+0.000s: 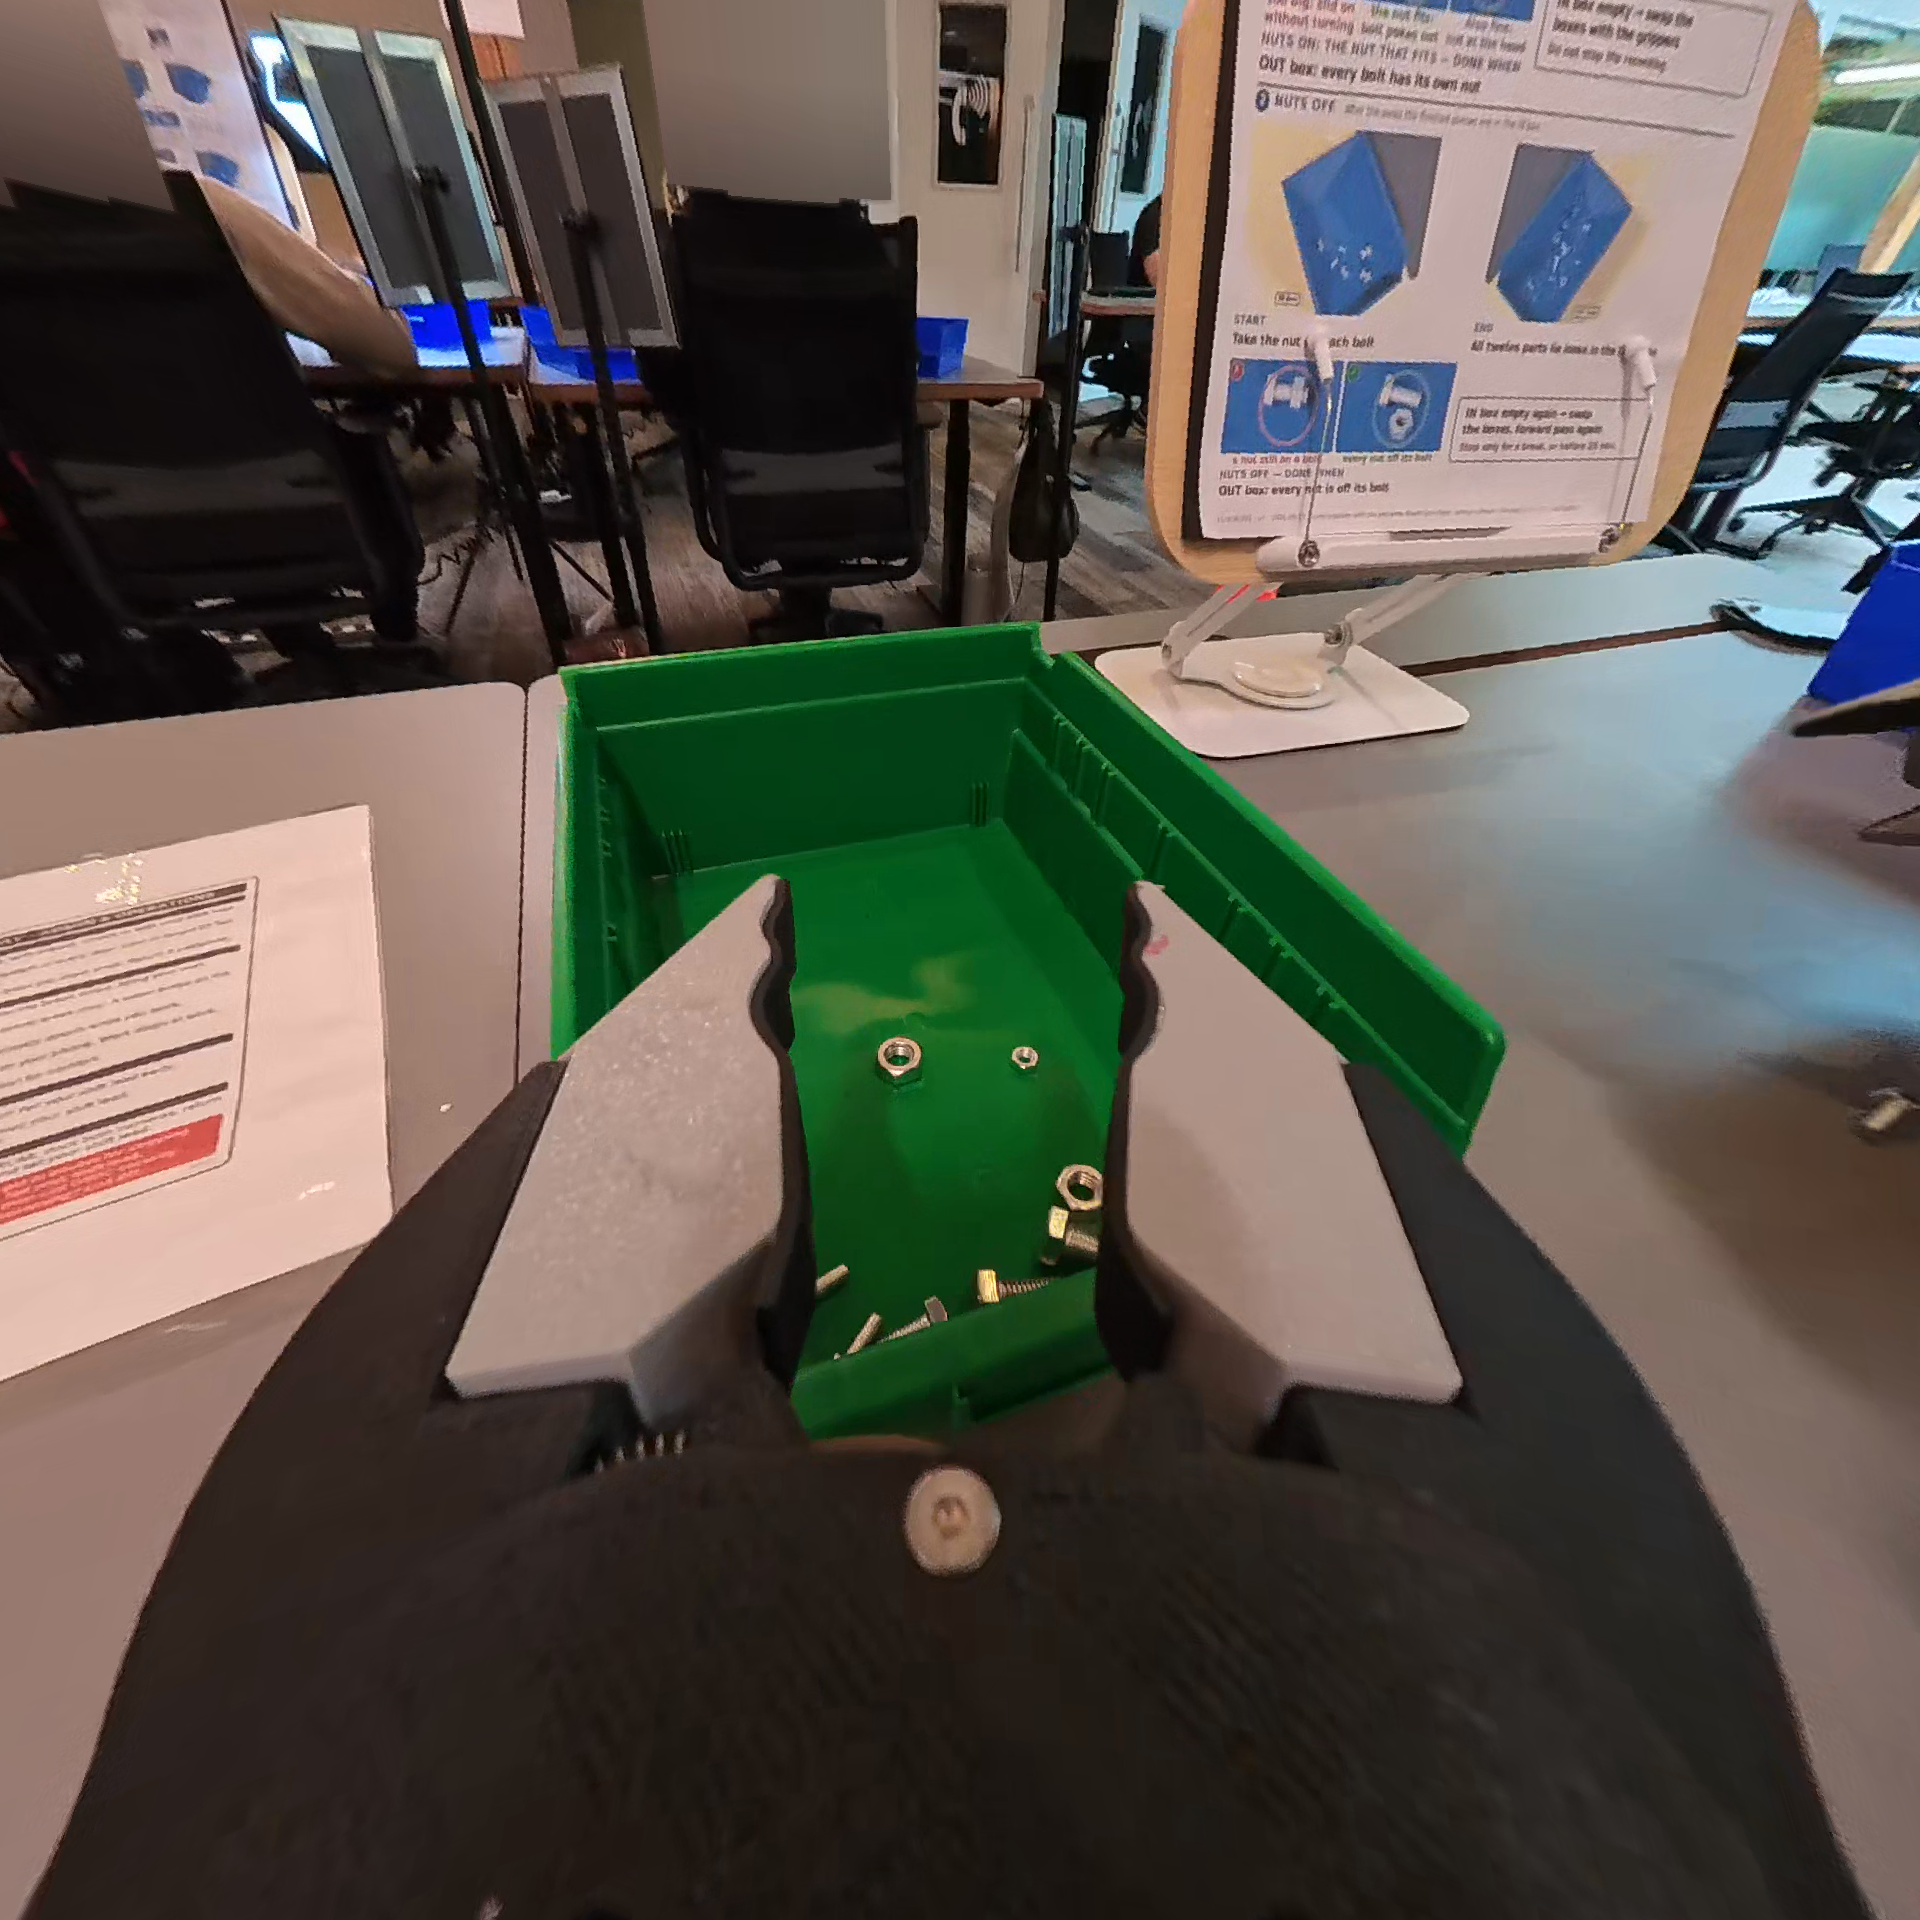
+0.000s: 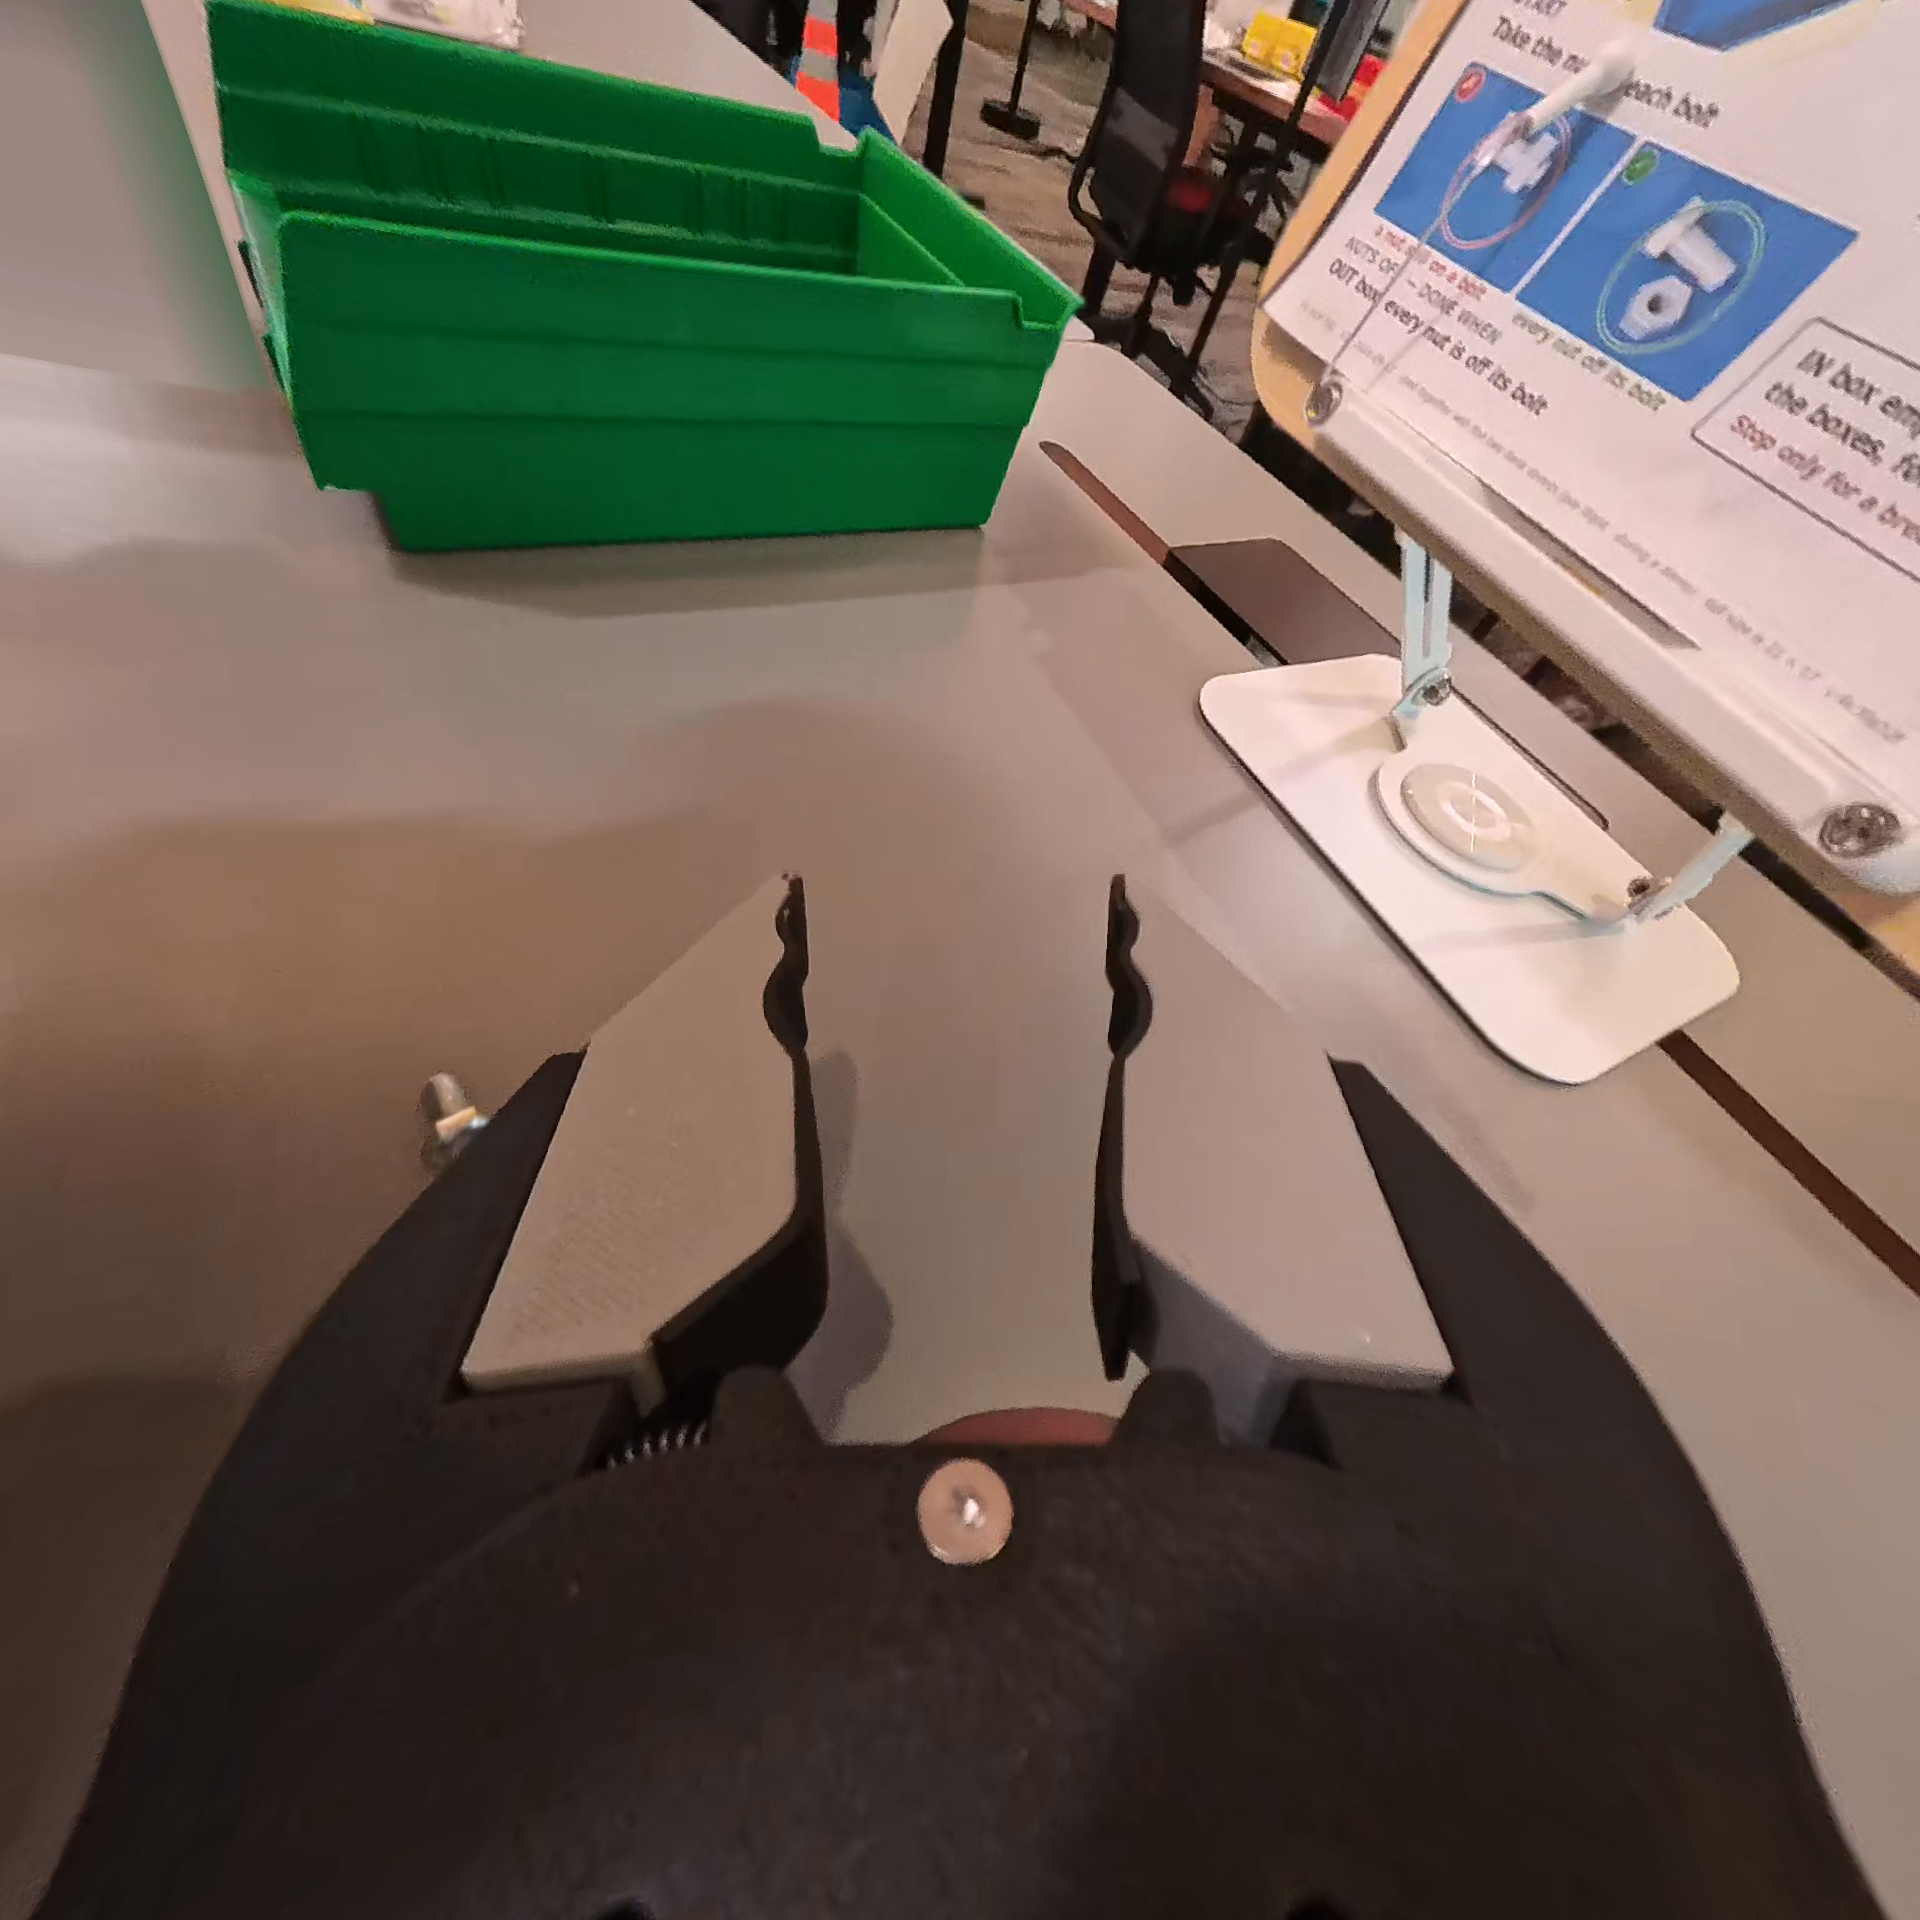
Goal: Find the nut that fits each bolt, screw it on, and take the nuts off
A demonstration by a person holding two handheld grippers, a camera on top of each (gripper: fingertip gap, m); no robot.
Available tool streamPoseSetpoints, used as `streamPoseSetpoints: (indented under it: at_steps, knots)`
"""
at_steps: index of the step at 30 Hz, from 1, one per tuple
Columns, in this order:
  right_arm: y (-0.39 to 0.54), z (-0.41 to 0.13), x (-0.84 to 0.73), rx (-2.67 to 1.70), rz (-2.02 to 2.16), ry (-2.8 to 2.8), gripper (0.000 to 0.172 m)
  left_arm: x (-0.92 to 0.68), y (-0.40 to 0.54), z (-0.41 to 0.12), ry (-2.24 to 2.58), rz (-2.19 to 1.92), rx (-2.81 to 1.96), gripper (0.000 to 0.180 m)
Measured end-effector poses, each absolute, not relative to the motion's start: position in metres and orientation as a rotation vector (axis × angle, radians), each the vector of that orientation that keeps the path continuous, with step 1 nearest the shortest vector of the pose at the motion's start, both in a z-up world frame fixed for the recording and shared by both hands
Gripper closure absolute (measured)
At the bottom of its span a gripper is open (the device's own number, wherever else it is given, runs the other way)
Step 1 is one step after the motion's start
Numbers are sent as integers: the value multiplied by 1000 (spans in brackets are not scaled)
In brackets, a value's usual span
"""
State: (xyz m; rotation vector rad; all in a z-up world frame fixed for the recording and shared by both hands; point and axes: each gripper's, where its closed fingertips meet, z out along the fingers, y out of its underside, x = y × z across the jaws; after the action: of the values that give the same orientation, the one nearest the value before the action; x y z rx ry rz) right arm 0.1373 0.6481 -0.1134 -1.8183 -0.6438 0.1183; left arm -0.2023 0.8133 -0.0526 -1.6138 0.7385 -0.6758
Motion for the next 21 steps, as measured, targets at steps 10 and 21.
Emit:
streamPoseSetpoints:
  at_steps: [10, 21]
  knots:
    - [648, -115, 147, -1819, 130, -633, 117, -205, 820, -57, 718, -622, -1617, 122]
    - [649, -103, 159, -1764, 171, -564, 117, -199, 829, -78, 734, -684, -1692, 120]
